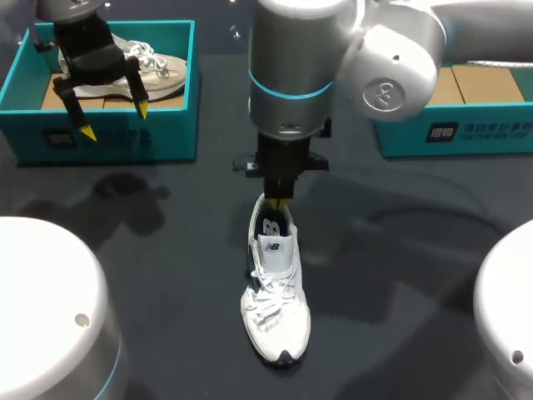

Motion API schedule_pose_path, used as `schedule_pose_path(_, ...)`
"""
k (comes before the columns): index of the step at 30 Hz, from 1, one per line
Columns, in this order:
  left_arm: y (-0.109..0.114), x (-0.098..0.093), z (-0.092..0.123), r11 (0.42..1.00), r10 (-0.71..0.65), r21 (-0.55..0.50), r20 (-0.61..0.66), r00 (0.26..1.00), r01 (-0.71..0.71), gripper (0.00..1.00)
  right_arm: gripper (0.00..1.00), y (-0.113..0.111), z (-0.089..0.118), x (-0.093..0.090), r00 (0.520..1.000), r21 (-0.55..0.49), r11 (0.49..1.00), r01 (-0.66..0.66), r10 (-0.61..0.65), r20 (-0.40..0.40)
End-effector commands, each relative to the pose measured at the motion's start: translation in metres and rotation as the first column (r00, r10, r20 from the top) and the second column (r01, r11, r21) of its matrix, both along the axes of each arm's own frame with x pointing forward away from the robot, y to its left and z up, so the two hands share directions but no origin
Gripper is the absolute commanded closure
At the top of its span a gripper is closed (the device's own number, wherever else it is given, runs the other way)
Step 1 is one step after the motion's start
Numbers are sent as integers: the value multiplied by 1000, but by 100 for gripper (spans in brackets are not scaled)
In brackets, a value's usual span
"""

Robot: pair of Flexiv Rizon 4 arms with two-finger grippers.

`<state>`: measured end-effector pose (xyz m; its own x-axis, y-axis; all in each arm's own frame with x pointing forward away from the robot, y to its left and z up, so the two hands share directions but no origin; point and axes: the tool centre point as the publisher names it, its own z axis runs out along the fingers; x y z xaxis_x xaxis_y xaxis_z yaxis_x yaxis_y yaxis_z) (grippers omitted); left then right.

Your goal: Take the shoe out of the shoebox, open the shoe tongue, remove and reinsert the insole, then place the shoe into the shoebox

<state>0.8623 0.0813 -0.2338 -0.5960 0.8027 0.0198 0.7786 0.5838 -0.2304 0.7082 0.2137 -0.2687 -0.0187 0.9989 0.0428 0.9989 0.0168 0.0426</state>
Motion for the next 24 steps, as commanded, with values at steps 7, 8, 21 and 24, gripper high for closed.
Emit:
schedule_pose_path(7,1,0,0,1000,-1,1,1,1000,1,0,100,20,-28,2,998,-73,997,-4,8,58)
schedule_pose_path(8,1,0,0,1000,-1,1,1,1000,1,0,100,21,-30,2,998,-92,996,-1,8,69)
schedule_pose_path(21,1,0,0,1000,-1,1,1,1000,1,0,100,21,-33,0,996,-110,994,5,5,90)
schedule_pose_path(24,1,0,0,1000,-1,1,1,1000,1,0,100,18,-47,0,995,-109,994,-2,13,99)
